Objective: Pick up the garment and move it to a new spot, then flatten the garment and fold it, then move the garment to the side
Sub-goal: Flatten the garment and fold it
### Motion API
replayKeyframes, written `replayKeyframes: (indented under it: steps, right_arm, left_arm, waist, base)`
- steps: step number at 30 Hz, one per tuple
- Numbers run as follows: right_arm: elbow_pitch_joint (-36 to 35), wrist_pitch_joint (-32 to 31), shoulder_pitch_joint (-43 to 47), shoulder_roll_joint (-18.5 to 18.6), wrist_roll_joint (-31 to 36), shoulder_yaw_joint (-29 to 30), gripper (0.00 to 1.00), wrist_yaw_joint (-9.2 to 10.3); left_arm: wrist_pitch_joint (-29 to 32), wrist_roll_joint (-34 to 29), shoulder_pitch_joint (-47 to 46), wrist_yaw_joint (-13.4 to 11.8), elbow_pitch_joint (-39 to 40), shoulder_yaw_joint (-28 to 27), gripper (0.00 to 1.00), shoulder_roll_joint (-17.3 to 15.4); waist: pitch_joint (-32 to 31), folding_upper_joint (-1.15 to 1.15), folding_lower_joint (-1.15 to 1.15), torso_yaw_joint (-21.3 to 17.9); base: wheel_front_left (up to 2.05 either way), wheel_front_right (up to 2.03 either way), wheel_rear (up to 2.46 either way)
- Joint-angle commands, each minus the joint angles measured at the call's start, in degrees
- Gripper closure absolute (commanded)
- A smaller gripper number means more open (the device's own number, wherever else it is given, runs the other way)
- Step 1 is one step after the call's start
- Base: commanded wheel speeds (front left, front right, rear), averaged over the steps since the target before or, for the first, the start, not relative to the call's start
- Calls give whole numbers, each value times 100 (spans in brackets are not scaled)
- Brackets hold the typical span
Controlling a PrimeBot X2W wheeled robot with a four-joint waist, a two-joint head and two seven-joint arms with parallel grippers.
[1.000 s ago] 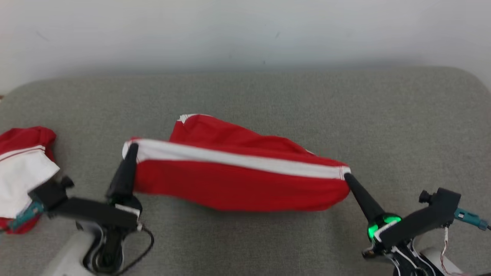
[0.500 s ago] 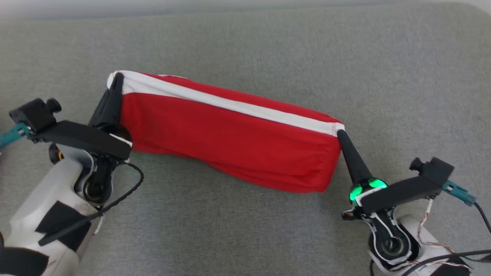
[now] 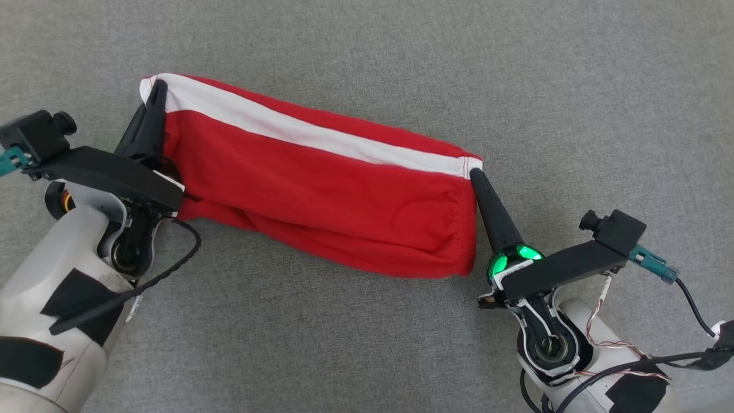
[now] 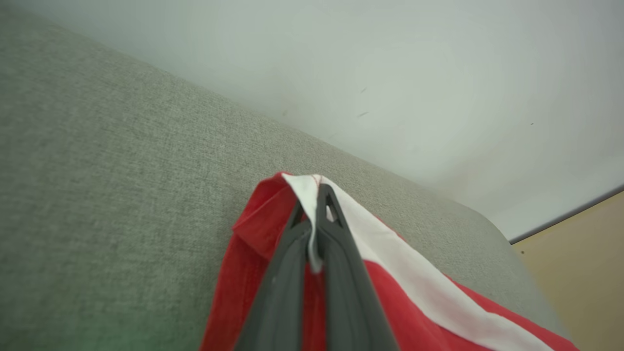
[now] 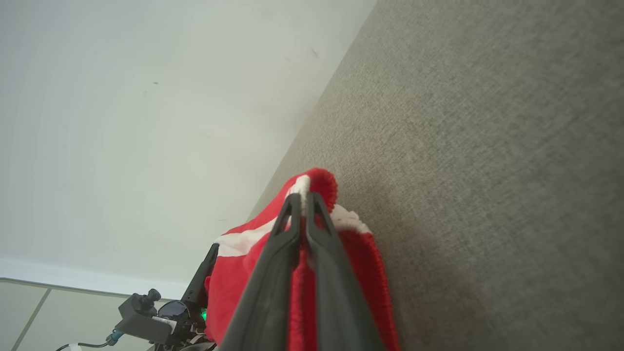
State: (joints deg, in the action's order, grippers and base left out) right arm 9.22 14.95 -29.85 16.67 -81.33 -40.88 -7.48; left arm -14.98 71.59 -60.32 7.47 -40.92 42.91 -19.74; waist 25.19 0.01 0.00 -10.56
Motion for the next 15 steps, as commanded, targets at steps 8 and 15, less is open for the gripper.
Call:
replayKeyframes:
  steps: [8,15]
  right_arm:
    - [231,17,-46,-137,306,86,0,-2]
    - [416,19,215,-115,955,630,0,-2]
  left_arm:
    - [-4,32,114,3,-127,412,0,1]
    - [-16,-308,311,1,-166,234,0,-97]
  waist:
    - [-36,-1,0,-26]
    - [-380,-1,0,68]
  base:
    - [0,0,0]
    - [0,0,0]
